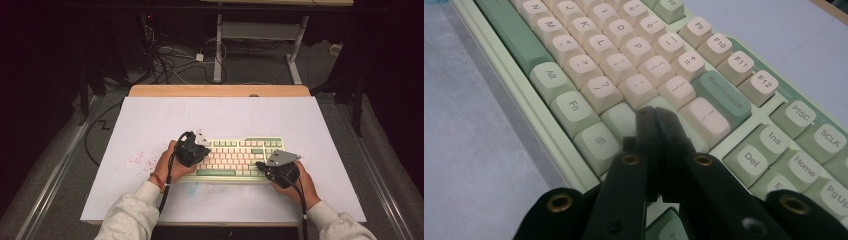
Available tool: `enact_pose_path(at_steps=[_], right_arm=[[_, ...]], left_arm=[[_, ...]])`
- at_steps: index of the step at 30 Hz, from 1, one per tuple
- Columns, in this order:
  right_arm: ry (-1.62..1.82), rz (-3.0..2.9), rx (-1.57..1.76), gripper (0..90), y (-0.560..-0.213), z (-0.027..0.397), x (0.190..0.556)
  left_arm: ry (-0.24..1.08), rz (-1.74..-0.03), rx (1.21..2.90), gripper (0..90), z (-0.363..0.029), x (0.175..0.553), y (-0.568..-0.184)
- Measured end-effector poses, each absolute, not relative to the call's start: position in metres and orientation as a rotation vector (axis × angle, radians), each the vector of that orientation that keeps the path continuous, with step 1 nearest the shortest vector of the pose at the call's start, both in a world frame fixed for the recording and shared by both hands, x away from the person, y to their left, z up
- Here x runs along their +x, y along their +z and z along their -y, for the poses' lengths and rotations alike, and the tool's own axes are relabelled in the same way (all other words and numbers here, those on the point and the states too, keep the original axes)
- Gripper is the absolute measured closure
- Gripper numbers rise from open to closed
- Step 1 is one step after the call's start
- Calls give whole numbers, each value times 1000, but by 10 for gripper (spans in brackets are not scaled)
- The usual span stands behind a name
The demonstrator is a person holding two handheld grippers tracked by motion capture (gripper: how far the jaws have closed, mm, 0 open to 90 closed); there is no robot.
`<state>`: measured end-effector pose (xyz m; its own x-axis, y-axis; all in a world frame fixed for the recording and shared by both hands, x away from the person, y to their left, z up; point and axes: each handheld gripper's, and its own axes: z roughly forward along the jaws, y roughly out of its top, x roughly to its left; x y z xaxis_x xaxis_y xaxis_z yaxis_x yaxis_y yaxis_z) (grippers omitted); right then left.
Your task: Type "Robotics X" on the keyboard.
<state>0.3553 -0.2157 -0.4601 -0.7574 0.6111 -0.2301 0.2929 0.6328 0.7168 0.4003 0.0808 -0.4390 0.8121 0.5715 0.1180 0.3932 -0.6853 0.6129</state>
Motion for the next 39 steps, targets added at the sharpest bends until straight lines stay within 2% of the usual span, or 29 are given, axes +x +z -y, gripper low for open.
enact_pose_path(at_steps=[11,18,21,25,27,30,34,37,39], right_arm=[[931,-2401,706,900,-460,216,354],[926,-2400,707,900,-459,216,354],[928,-2394,708,900,-459,216,353],[979,-2349,703,900,-452,220,350],[1002,-2336,714,900,-448,222,350],[1028,-2315,716,900,-441,226,346],[1038,-2306,713,900,-437,229,343],[1040,-2302,712,900,-435,231,341],[1045,-2302,715,900,-434,232,340]], left_arm=[[450,-704,2439,875,-78,400,-441],[428,-712,2470,874,-76,401,-446],[346,-708,2374,873,-80,397,-435],[466,-634,2357,873,-78,384,-420],[468,-633,2352,872,-78,383,-420],[480,-642,2324,834,-85,382,-422],[503,-624,2293,733,-95,377,-422],[585,-632,2275,594,-102,372,-422],[581,-634,2261,457,-106,370,-422]])
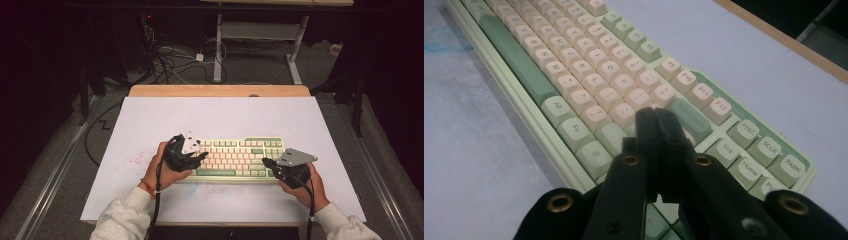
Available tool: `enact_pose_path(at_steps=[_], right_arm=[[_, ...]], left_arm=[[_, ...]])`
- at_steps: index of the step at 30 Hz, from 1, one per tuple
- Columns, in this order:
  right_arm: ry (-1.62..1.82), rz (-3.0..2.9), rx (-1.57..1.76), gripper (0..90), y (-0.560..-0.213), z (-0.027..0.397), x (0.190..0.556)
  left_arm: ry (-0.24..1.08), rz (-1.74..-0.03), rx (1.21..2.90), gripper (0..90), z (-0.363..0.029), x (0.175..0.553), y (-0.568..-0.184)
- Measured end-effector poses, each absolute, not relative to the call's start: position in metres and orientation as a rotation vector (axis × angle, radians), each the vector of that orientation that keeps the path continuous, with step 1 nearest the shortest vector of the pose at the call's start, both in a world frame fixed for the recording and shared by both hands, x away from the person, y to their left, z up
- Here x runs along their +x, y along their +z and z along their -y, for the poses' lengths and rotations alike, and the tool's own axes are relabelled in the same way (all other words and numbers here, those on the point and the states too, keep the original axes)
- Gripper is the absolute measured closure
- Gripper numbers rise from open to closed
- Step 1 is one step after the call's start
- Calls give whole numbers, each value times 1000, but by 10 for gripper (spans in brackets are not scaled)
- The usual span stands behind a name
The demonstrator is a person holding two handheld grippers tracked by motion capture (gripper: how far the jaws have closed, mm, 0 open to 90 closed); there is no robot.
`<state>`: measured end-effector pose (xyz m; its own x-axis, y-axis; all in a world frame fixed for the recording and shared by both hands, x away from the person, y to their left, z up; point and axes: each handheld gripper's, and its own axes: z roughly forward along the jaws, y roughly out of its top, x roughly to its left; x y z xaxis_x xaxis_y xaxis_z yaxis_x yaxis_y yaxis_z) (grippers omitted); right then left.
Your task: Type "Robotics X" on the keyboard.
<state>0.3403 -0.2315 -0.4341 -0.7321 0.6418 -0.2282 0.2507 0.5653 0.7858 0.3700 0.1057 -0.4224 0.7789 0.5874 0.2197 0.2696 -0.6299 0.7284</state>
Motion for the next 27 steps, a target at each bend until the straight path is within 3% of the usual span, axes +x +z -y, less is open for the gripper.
enact_pose_path(at_steps=[5,9,27], right_arm=[[1050,-2301,712,900,-432,232,339],[1050,-2306,707,900,-432,230,339],[1054,-2321,684,900,-432,209,348]], left_arm=[[655,-624,2214,262,-123,358,-428],[691,-628,2198,208,-135,349,-434],[727,-721,2229,185,-183,314,-466]])
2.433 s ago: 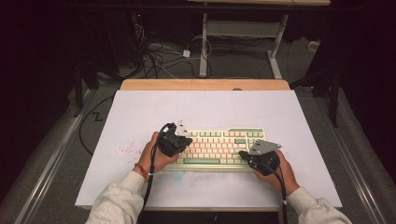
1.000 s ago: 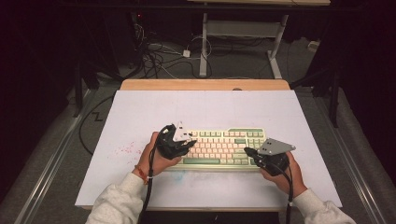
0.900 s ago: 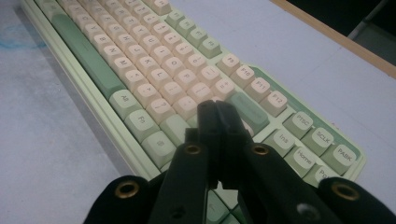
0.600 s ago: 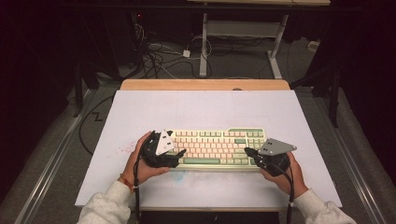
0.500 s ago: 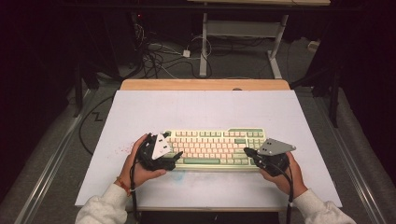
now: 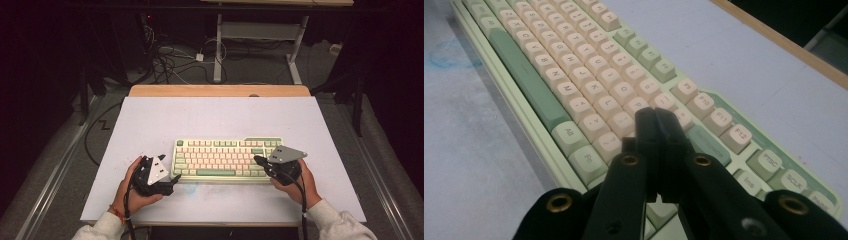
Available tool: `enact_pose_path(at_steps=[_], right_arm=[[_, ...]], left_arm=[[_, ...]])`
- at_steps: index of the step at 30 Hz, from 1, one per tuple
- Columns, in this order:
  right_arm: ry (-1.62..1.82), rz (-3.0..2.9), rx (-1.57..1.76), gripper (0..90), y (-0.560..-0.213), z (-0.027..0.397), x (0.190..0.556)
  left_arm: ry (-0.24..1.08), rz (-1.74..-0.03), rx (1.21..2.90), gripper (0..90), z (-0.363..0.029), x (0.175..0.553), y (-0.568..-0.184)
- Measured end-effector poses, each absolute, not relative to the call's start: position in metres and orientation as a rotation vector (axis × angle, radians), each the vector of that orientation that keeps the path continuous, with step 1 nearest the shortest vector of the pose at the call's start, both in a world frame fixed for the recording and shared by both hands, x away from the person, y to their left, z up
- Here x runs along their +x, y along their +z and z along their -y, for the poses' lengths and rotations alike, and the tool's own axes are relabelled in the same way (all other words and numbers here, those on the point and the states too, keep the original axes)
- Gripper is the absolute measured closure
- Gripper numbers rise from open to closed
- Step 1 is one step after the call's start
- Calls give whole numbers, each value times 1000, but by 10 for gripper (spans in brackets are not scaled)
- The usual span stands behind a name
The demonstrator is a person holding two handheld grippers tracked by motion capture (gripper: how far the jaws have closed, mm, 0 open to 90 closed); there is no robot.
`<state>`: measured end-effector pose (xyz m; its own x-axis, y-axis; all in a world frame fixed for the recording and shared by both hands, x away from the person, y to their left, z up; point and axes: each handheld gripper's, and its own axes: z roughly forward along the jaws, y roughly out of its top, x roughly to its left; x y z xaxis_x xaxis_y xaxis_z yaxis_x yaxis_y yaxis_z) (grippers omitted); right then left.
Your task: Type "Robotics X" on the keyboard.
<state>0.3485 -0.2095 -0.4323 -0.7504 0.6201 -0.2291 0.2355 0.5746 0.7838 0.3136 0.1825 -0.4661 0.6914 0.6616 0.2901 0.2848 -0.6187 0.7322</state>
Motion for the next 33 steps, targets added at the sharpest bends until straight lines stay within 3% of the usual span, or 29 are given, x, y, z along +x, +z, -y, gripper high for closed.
enact_pose_path(at_steps=[20,33], right_arm=[[997,-2404,651,900,-446,156,386],[948,-2431,651,900,-455,143,398]], left_arm=[[698,-740,2248,185,-191,306,-475],[692,-727,2261,185,-192,305,-476]])
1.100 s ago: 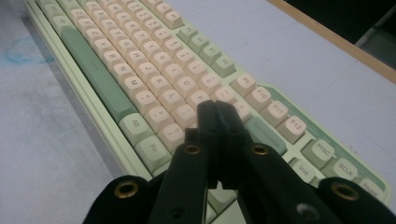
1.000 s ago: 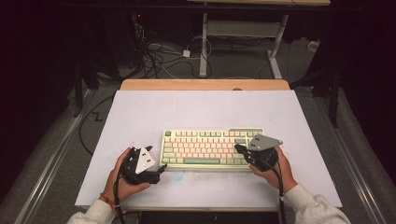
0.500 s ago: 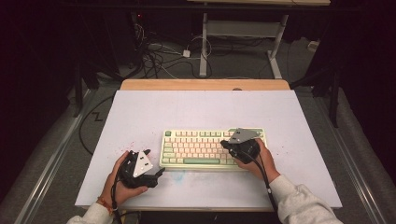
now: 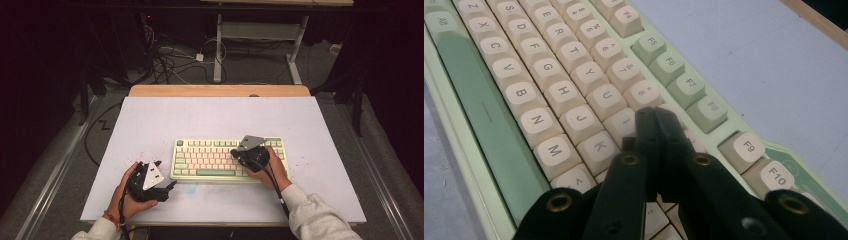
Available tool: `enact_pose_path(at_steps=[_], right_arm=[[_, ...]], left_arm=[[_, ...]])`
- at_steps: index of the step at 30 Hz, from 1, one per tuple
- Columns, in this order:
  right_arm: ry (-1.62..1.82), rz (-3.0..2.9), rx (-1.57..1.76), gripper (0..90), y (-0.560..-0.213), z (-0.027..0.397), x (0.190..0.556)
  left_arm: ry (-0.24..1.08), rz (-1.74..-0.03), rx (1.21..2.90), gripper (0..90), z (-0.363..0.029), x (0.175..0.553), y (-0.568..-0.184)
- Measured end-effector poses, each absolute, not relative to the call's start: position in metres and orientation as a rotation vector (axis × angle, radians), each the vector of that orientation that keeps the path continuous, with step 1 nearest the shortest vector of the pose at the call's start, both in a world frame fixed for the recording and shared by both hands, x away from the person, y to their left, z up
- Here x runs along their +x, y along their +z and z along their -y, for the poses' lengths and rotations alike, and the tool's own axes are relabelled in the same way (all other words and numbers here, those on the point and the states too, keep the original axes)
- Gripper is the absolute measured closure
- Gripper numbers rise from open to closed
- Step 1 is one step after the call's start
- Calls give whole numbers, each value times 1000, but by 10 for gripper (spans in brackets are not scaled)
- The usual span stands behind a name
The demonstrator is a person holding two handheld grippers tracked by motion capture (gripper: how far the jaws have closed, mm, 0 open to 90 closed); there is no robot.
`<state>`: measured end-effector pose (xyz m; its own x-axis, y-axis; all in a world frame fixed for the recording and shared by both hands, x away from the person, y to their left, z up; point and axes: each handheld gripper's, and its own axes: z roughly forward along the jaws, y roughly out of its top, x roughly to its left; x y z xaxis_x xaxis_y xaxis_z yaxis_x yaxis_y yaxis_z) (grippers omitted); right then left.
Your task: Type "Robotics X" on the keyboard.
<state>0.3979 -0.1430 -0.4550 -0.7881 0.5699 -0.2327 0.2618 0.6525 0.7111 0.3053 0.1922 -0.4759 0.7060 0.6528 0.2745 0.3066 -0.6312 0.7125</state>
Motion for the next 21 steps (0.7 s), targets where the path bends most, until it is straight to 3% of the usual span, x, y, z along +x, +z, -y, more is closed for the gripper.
enact_pose_path(at_steps=[21], right_arm=[[1014,-2401,634,900,-440,146,393]], left_arm=[[689,-751,2285,185,-197,304,-478]])
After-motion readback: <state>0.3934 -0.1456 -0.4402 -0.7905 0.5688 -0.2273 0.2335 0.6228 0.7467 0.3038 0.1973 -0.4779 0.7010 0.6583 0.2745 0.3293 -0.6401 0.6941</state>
